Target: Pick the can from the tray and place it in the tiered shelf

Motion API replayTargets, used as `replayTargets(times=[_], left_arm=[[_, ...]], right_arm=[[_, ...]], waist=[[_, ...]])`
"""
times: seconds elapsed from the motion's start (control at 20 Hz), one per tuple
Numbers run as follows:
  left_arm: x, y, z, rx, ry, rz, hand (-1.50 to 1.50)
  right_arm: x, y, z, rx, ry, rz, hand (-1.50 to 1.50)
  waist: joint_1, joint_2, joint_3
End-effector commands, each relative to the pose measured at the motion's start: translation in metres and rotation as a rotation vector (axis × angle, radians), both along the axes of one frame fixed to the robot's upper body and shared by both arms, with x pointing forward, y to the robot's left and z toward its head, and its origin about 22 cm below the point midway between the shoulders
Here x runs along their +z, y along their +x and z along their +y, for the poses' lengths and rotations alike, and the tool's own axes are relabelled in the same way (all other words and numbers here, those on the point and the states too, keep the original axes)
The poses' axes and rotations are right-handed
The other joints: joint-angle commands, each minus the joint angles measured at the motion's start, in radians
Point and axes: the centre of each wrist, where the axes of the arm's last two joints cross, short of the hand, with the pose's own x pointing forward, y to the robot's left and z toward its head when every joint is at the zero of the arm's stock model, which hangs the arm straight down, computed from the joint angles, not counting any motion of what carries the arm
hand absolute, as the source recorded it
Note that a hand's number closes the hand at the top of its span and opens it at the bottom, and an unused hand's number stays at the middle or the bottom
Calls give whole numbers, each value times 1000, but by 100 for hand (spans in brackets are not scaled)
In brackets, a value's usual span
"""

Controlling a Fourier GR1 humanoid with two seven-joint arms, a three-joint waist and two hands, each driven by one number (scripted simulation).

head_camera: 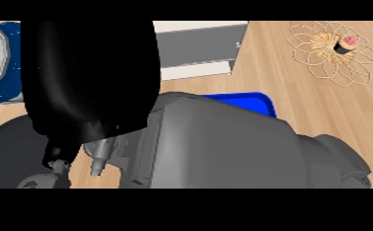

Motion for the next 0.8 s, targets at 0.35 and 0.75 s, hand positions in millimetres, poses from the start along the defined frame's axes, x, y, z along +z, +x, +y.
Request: replayTargets(times=[0.35,0.75], left_arm=[[-6,-4,1,-5,-19,9,0],[0,6,-2,19,-4,22,0]], right_arm=[[74,62,-11,-216,47,65,150],[65,100,-29,-161,-35,127,150]], waist=[[12,12,-4],[5,12,-3]])
